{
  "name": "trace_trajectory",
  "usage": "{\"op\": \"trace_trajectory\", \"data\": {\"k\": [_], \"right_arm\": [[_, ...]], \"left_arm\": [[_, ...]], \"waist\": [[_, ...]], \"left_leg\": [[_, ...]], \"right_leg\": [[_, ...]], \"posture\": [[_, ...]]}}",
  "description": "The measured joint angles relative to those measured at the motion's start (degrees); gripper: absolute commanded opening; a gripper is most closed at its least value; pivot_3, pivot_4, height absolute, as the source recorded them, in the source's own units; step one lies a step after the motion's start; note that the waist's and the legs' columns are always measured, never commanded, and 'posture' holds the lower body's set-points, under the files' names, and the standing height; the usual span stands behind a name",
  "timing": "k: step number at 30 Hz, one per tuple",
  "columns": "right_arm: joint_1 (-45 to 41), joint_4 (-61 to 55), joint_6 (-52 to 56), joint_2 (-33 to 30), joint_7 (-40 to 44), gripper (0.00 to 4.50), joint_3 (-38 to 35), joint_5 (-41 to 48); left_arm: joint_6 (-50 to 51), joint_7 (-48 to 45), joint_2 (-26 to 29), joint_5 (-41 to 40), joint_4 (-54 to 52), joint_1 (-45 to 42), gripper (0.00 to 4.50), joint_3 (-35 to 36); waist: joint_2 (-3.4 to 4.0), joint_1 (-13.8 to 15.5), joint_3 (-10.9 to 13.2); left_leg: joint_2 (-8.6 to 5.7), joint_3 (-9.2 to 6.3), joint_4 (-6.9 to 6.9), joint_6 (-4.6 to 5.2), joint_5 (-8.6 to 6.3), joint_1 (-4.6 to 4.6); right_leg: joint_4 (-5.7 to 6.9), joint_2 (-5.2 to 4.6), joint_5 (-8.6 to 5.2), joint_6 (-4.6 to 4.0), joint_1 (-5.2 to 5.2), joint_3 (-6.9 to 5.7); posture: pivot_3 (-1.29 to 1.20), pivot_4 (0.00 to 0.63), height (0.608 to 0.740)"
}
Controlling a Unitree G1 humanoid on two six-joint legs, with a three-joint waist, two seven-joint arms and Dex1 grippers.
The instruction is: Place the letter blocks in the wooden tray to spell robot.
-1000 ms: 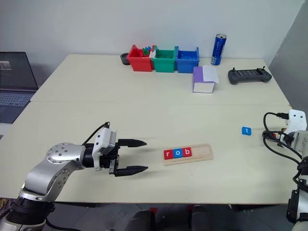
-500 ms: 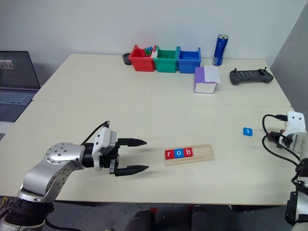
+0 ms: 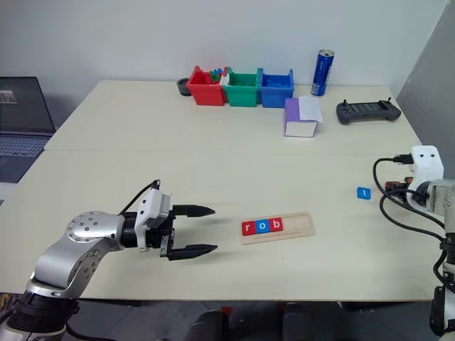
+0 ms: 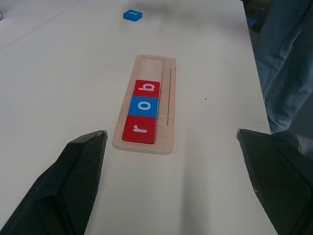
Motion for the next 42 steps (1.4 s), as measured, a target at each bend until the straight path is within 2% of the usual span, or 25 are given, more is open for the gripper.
{"op": "trace_trajectory", "data": {"k": [6, 14, 20, 24, 31, 40, 42], "right_arm": [[-1.76, -10.91, 9.03, 6.25, -0.44, 1.44, 1.33, 2.82], [0.17, -14.76, 14.15, 14.43, -3.68, 1.44, 1.33, 2.59], [5.58, -18.26, 14.41, 13.72, -4.25, 1.44, 0.24, 3.44], [9.06, -23.52, 14.40, 14.82, -6.15, 1.44, -2.70, 6.34], [15.76, -29.33, 14.40, 15.96, -9.99, 1.44, -3.31, 13.40], [14.99, -27.44, 14.40, 16.52, -14.87, 1.44, -3.37, 14.59], [14.15, -26.21, 14.40, 16.18, -15.38, 2.19, -3.31, 15.18]], "left_arm": [[-0.15, -0.06, -0.39, 0.09, 0.29, -0.70, 4.50, -0.36], [-0.16, -0.08, -0.44, 0.15, 0.74, -1.41, 4.50, -0.54], [-0.17, -0.20, -0.29, 0.13, 1.19, -1.03, 4.50, -0.53], [-0.22, -0.78, -0.26, 0.11, 1.49, -1.10, 4.50, -0.53], [-1.81, -2.39, -0.33, 0.79, 4.37, -2.44, 4.50, -0.76], [-3.10, -2.76, -0.51, 1.28, 4.95, -2.42, 4.50, -1.24], [-3.11, -2.75, -0.50, 1.27, 4.95, -2.30, 4.50, -1.24]], "waist": [[0.00, 0.00, 0.00], [0.00, 0.09, 0.00], [0.00, 0.13, 0.00], [0.00, -0.02, 0.00], [-0.01, 0.05, 0.00], [-0.05, 0.03, -0.03], [-0.05, 0.03, -0.03]], "left_leg": [[0.00, -0.03, 0.00, 0.00, 0.00, 0.00], [-0.01, -0.04, -0.01, 0.00, 0.00, -0.05], [-0.01, -0.05, -0.01, 0.01, 0.00, -0.05], [0.00, -0.06, -0.02, 0.01, 0.00, -0.03], [0.00, -0.07, -0.01, 0.01, 0.00, -0.04], [0.00, -0.07, 0.00, 0.01, 0.00, -0.02], [0.00, -0.07, 0.00, 0.01, 0.00, -0.02]], "right_leg": [[0.01, 0.00, 0.00, 0.00, 0.00, -0.02], [-0.01, 0.00, 0.00, -0.01, -0.02, -0.04], [0.00, 0.00, 0.00, 0.00, -0.03, -0.04], [0.03, 0.01, 0.00, 0.00, -0.03, -0.05], [0.02, 0.01, 0.00, 0.00, -0.02, -0.05], [0.02, 0.01, 0.00, 0.01, 0.00, -0.05], [0.02, 0.01, 0.00, 0.01, 0.00, -0.05]], "posture": [[0.00, 0.150, 0.740], [0.00, 0.150, 0.740], [0.00, 0.150, 0.740], [0.00, 0.150, 0.740], [0.00, 0.150, 0.740], [0.00, 0.150, 0.740], [0.00, 0.150, 0.740]]}}
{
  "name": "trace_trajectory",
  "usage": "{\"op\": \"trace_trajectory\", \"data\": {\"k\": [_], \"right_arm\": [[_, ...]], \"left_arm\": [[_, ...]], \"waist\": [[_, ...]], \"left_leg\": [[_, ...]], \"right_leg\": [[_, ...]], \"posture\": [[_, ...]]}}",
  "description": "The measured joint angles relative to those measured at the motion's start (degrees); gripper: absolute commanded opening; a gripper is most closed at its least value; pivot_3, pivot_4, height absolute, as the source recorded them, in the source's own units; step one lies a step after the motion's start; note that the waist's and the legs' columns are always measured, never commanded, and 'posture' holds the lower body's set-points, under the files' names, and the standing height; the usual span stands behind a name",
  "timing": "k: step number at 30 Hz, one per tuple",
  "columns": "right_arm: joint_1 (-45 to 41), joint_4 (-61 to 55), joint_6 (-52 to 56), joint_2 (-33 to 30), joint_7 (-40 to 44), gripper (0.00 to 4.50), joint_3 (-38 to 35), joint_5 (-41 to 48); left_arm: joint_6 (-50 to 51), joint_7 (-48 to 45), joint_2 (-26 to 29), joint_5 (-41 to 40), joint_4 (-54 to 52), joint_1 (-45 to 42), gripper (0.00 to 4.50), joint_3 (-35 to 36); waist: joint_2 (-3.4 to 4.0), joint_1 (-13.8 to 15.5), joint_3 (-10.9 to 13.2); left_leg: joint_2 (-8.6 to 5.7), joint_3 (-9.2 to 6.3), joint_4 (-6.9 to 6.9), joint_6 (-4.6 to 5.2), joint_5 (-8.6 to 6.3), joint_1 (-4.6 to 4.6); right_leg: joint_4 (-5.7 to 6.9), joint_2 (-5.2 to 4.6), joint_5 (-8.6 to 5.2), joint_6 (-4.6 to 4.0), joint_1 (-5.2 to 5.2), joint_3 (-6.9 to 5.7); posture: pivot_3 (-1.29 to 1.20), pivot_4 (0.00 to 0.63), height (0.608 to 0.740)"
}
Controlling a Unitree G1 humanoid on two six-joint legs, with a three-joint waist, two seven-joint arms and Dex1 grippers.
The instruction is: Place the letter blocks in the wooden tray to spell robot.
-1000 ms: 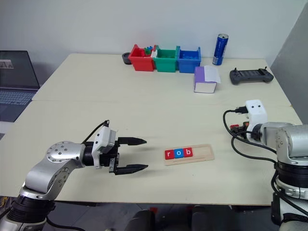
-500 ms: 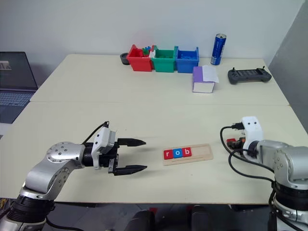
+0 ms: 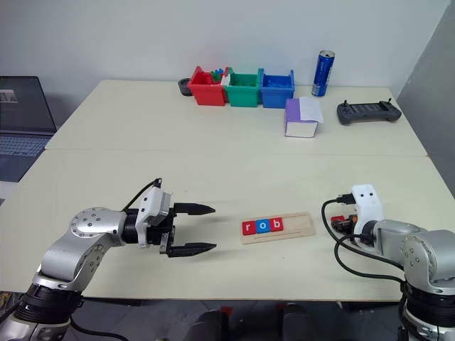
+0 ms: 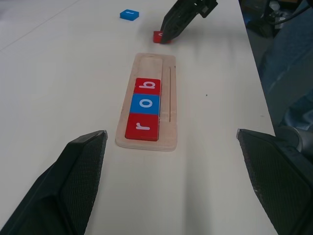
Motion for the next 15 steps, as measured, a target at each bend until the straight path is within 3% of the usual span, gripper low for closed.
{"op": "trace_trajectory", "data": {"k": [7, 12, 15], "right_arm": [[-1.10, 1.03, 0.00, -3.47, 0.21, 4.46, 1.82, 5.21], [-5.48, 2.66, -0.03, -12.33, 2.94, 4.46, 2.93, 8.09], [-6.50, 3.08, -2.56, -19.86, 9.94, 4.46, 4.60, 7.90]], "left_arm": [[0.17, 0.08, 0.01, -0.01, -0.06, 0.14, 4.50, 0.00], [0.24, 0.11, -0.02, 0.00, -0.08, 0.07, 4.50, -0.03], [0.39, 0.20, -0.09, 0.00, -0.09, -0.21, 4.50, -0.18]], "waist": [[0.00, 0.01, 0.00], [0.02, 0.02, 0.02], [0.00, 0.05, 0.01]], "left_leg": [[0.00, -0.01, -0.01, 0.00, 0.00, -0.02], [0.00, 0.00, -0.02, 0.01, 0.00, -0.03], [0.00, 0.00, -0.03, 0.01, -0.01, -0.05]], "right_leg": [[-0.02, 0.00, 0.00, 0.00, 0.00, -0.01], [-0.05, 0.00, 0.00, 0.00, -0.03, -0.02], [-0.10, 0.00, -0.01, 0.01, -0.02, -0.04]], "posture": [[0.00, 0.150, 0.740], [0.00, 0.150, 0.740], [0.00, 0.150, 0.740]]}}
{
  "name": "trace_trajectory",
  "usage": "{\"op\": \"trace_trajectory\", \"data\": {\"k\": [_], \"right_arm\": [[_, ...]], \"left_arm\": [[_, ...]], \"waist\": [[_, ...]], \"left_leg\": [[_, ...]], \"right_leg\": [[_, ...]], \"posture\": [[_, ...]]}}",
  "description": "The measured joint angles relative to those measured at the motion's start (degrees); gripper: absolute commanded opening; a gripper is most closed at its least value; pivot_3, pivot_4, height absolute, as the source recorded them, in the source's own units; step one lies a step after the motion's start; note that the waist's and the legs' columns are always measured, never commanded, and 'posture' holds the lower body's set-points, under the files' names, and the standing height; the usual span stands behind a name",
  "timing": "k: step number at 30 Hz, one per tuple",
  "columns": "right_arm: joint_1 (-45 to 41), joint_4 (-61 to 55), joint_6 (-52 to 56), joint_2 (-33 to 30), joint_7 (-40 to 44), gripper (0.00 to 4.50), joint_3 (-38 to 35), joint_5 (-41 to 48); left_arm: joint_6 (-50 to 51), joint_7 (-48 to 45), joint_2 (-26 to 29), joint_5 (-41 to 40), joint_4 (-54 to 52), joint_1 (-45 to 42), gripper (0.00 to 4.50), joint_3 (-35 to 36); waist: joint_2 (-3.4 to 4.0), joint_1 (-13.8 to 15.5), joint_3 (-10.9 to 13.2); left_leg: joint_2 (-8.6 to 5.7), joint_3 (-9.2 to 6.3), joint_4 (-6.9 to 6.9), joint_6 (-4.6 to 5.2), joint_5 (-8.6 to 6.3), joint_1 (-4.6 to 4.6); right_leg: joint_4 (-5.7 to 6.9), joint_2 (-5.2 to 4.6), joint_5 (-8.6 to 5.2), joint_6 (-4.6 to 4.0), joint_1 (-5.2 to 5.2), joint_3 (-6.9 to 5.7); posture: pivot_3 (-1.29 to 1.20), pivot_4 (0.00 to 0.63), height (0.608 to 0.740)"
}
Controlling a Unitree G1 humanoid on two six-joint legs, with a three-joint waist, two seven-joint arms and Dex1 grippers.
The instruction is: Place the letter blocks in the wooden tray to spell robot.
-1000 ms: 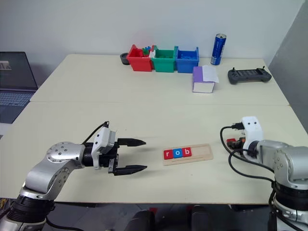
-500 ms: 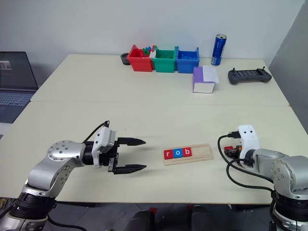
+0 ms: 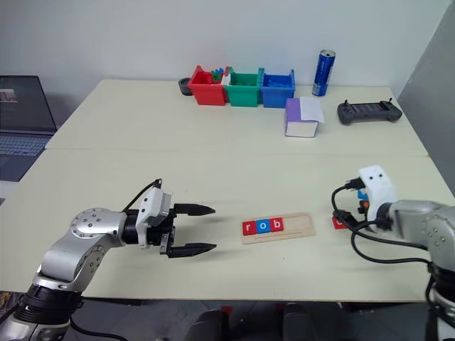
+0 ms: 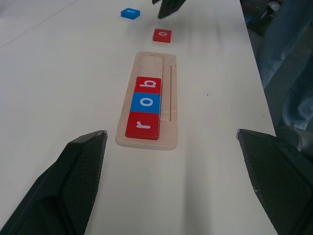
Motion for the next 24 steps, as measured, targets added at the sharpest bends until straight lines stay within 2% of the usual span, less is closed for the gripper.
{"op": "trace_trajectory", "data": {"k": [2, 4, 9, 11, 18, 24], "right_arm": [[3.24, 1.77, -10.93, -5.79, 8.31, 4.46, 2.79, -2.47], [5.59, 5.61, -23.35, -8.71, 17.92, 4.46, 5.00, -5.55], [7.00, 19.38, -53.90, -8.59, 41.13, 4.46, 9.96, -13.05], [5.26, 24.01, -59.10, -8.73, 48.00, 4.46, 13.08, -15.29], [-1.99, 37.55, -71.65, -8.52, 61.33, 4.46, 21.43, -25.25], [-7.19, 49.18, -84.23, -5.54, 65.50, 4.46, 25.21, -33.07]], "left_arm": [[0.09, 0.05, -0.10, 0.00, -0.09, -0.16, 4.50, -0.30], [0.17, 0.09, -0.13, 0.01, -0.07, -0.22, 4.50, -0.33], [0.20, 0.08, -0.16, 0.04, -0.06, -0.86, 4.50, -0.42], [0.26, 0.08, -0.03, 0.06, -0.05, -0.82, 4.50, -0.36], [0.51, 0.94, 0.30, 0.04, -0.86, 0.41, 4.50, 0.02], [1.16, 1.60, 0.33, 0.01, -2.27, 1.22, 4.50, 0.26]], "waist": [[0.00, 0.02, 0.00], [-0.02, -0.02, 0.01], [-0.01, -0.15, 0.02], [-0.01, -0.25, 0.03], [-0.01, -0.08, 0.03], [0.00, -0.09, 0.04]], "left_leg": [[0.00, 0.01, 0.00, 0.00, 0.00, -0.02], [0.00, 0.03, 0.01, 0.00, 0.00, -0.02], [0.01, 0.04, 0.03, 0.00, 0.00, 0.07], [0.01, 0.04, 0.04, -0.01, 0.01, 0.08], [0.01, 0.04, 0.05, -0.02, 0.01, 0.06], [0.00, 0.06, 0.05, -0.04, 0.02, 0.09]], "right_leg": [[-0.07, -0.01, -0.09, 0.15, 0.01, 0.00], [-0.08, -0.01, -0.13, 0.23, 0.02, 0.01], [0.01, 0.00, -0.14, 0.26, 0.03, 0.02], [0.03, 0.00, -0.11, 0.21, 0.03, 0.04], [0.00, -0.02, -0.07, 0.13, 0.04, 0.03], [0.04, -0.02, 0.01, 0.01, 0.03, 0.04]], "posture": [[0.00, 0.150, 0.740], [0.00, 0.150, 0.740], [0.00, 0.150, 0.740], [0.00, 0.150, 0.740], [0.00, 0.150, 0.740], [0.00, 0.150, 0.740]]}}
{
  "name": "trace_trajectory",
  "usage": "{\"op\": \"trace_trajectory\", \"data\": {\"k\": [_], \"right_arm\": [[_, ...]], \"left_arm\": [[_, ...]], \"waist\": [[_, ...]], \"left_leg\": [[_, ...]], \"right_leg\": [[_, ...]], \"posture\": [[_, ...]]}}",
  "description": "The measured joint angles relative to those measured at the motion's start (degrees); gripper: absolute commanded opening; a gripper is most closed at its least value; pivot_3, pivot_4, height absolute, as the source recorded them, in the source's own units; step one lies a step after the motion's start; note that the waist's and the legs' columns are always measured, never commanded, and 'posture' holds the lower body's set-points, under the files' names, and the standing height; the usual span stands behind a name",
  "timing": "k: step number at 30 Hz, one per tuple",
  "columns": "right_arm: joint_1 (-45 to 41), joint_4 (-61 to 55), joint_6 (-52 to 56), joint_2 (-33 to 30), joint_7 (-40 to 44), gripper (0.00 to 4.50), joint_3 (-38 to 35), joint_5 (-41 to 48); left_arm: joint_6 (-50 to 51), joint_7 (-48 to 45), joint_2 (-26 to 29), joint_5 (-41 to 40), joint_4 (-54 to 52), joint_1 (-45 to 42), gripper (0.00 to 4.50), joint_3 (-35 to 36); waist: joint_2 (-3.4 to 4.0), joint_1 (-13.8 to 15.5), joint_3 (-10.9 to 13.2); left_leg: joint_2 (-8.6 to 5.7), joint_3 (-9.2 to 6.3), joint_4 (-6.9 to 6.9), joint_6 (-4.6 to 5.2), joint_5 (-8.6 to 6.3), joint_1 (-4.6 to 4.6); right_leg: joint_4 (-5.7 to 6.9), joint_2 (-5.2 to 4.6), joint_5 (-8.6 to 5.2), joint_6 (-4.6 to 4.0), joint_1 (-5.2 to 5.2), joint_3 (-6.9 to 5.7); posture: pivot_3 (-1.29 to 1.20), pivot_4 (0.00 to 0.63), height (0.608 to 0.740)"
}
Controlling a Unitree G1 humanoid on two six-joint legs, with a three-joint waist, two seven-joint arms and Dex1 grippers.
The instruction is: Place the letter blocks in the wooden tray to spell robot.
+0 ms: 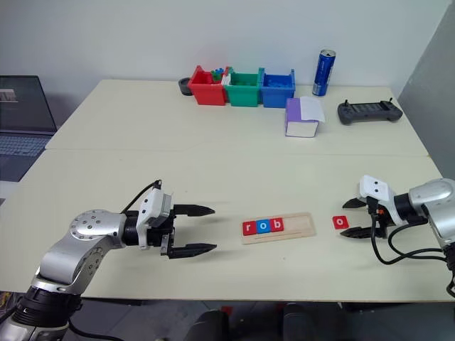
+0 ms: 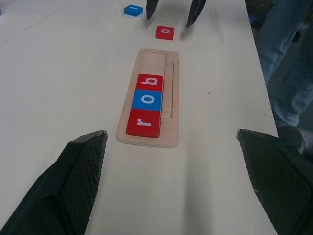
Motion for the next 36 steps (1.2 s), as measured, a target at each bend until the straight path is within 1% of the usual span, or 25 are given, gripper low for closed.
{"op": "trace_trajectory", "data": {"k": [5, 14, 19, 31, 34, 35, 36], "right_arm": [[-2.40, 6.57, -5.95, 1.92, 2.07, 4.46, 0.47, -3.16], [-2.95, 9.93, -11.40, 3.12, 4.13, 4.46, -0.54, -3.12], [-3.45, 11.24, -12.09, 4.46, 4.11, 4.46, -0.61, -3.28], [-4.66, 15.35, -16.08, 4.53, 4.20, 4.46, -0.53, -5.60], [-4.67, 15.77, -16.59, 4.56, 4.22, 3.88, -0.55, -5.66], [-4.72, 15.92, -16.91, 4.67, 4.22, 3.59, -0.54, -5.72], [-4.87, 16.25, -17.16, 4.90, 4.22, 3.21, -0.55, -5.80]], "left_arm": [[0.70, 1.01, -0.01, -0.09, -0.67, -0.14, 4.50, 0.00], [2.03, 1.57, 0.00, -0.28, -1.26, -0.38, 4.50, 0.04], [2.58, 2.06, 0.05, -0.34, -1.36, -1.08, 4.50, 0.04], [2.65, 2.20, 0.95, -0.42, -2.67, -0.49, 4.50, 0.15], [2.63, 2.23, 0.94, -0.42, -2.68, -0.03, 4.50, 0.15], [2.61, 2.24, 0.94, -0.42, -2.68, 0.07, 4.50, 0.15], [2.60, 2.24, 0.94, -0.42, -2.67, 0.17, 4.50, 0.15]], "waist": [[0.00, 0.00, 0.00], [0.00, 0.01, 0.00], [0.00, -0.02, 0.00], [0.00, -0.01, 0.00], [0.00, 0.01, 0.00], [0.00, 0.01, 0.00], [0.00, 0.00, 0.00]], "left_leg": [[0.00, 0.00, 0.01, -0.01, 0.00, 0.01], [0.00, 0.00, 0.01, -0.01, 0.00, 0.02], [0.00, 0.00, 0.02, -0.01, 0.01, 0.04], [0.00, 0.01, 0.02, -0.01, 0.01, 0.05], [0.00, 0.01, 0.03, -0.01, 0.01, 0.05], [0.00, 0.01, 0.03, -0.01, 0.01, 0.06], [0.00, 0.01, 0.03, -0.01, 0.01, 0.06]], "right_leg": [[0.01, 0.00, 0.01, -0.01, 0.00, 0.01], [0.03, 0.00, 0.01, -0.02, 0.01, 0.02], [0.06, 0.00, 0.01, -0.02, 0.01, 0.02], [0.06, 0.00, 0.01, -0.02, 0.02, 0.03], [0.06, 0.00, 0.01, -0.02, 0.03, 0.03], [0.06, 0.00, 0.01, -0.02, 0.03, 0.03], [0.06, 0.00, 0.01, -0.02, 0.04, 0.03]], "posture": [[0.00, 0.150, 0.740], [0.00, 0.150, 0.740], [0.00, 0.150, 0.740], [0.00, 0.150, 0.740], [0.00, 0.150, 0.740], [0.00, 0.150, 0.740], [0.00, 0.150, 0.740]]}}
